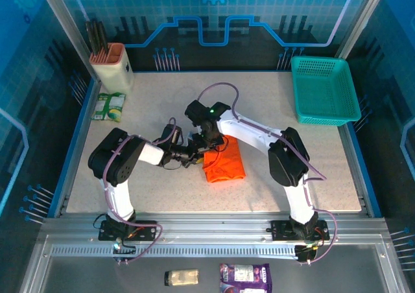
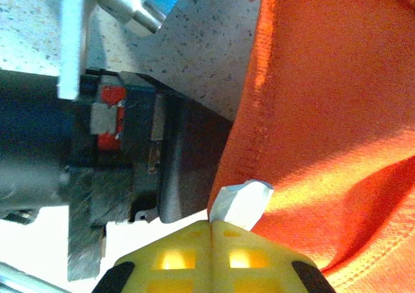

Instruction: Fold the inside-out t-shirt

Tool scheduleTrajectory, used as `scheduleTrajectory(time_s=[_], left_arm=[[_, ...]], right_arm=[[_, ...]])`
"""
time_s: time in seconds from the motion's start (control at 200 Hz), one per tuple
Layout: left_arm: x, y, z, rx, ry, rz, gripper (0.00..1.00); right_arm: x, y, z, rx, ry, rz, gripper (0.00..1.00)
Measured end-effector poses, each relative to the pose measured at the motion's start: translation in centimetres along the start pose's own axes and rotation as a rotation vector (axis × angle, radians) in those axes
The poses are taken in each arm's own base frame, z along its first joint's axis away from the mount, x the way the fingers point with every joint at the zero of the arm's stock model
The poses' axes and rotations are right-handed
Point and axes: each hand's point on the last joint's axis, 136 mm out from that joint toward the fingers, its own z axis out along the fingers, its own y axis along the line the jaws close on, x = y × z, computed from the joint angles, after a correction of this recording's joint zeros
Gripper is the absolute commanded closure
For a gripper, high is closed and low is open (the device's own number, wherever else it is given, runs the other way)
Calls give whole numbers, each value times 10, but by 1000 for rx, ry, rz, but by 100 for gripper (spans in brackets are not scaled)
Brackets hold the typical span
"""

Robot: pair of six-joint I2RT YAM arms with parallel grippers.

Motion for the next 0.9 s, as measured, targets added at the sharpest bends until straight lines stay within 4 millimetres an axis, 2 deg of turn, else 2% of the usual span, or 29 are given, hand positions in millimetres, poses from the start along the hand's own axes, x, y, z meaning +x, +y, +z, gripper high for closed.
scheduleTrajectory(time_s=[0.17, 0.32, 0.475, 0.54, 0.615, 0.675, 0.901], left_arm=[[0, 0, 0, -2, 0, -1, 99], [1, 1, -2, -12, -3, -8, 98], [2, -3, -10, -33, -15, -7, 93], [2, -5, -15, -43, -25, 2, 90], [1, -10, -24, -60, -49, 13, 89], [2, -15, -33, -78, -72, 30, 88], [5, -50, -65, -114, -132, 125, 89]], right_arm=[[8, -9, 22, 34, 46, 6, 100], [8, -12, 26, 44, 53, 7, 100], [7, -16, 24, 46, 56, 4, 91], [6, -15, 23, 39, 54, 0, 84], [4, -13, 18, 18, 49, -9, 74], [2, -12, 10, -9, 38, -3, 70], [-22, -18, -33, -138, -58, 25, 67]])
